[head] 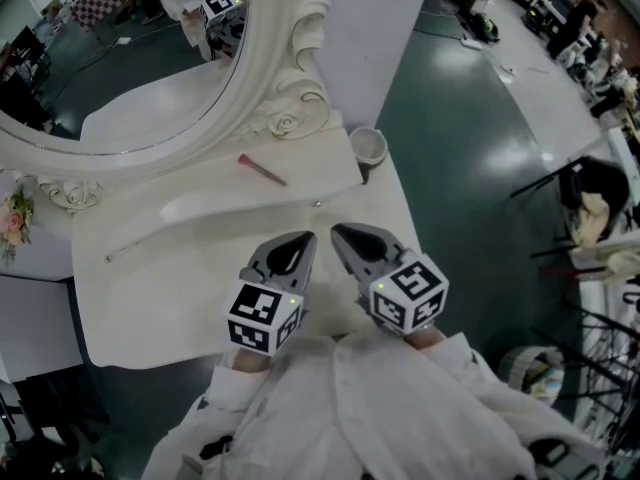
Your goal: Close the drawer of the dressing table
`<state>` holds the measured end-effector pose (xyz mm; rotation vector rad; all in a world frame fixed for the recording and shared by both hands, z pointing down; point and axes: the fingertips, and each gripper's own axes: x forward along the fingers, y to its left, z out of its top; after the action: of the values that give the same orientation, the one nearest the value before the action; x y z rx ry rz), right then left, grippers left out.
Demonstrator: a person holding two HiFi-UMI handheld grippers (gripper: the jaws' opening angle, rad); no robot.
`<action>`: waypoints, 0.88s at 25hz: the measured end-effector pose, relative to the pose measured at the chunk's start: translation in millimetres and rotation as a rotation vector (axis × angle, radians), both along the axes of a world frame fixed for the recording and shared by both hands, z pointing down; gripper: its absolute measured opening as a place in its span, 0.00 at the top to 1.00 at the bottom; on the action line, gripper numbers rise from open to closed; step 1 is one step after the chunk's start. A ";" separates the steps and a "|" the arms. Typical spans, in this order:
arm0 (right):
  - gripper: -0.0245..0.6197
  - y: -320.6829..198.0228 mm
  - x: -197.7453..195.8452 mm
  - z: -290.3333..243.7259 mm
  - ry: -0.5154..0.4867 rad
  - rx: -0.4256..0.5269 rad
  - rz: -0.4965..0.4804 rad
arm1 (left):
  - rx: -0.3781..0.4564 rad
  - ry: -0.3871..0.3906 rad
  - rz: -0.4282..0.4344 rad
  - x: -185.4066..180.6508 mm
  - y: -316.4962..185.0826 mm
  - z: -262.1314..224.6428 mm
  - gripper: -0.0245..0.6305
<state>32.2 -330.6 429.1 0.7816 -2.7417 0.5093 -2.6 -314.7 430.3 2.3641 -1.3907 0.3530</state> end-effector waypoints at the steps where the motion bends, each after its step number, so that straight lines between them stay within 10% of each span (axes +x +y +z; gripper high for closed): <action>1: 0.94 1.4 -0.8 -0.5 -0.003 -0.003 -0.003 | -0.002 0.001 0.002 0.3 1.4 0.5 0.95; 22: 0.95 4.9 -5.7 3.3 0.020 -0.017 -0.027 | -0.027 0.011 -0.012 -1.6 6.0 7.3 0.95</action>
<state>26.5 -325.8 432.4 0.7412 -2.7219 0.5163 -4.2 -308.8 437.6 2.3317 -1.3856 0.3531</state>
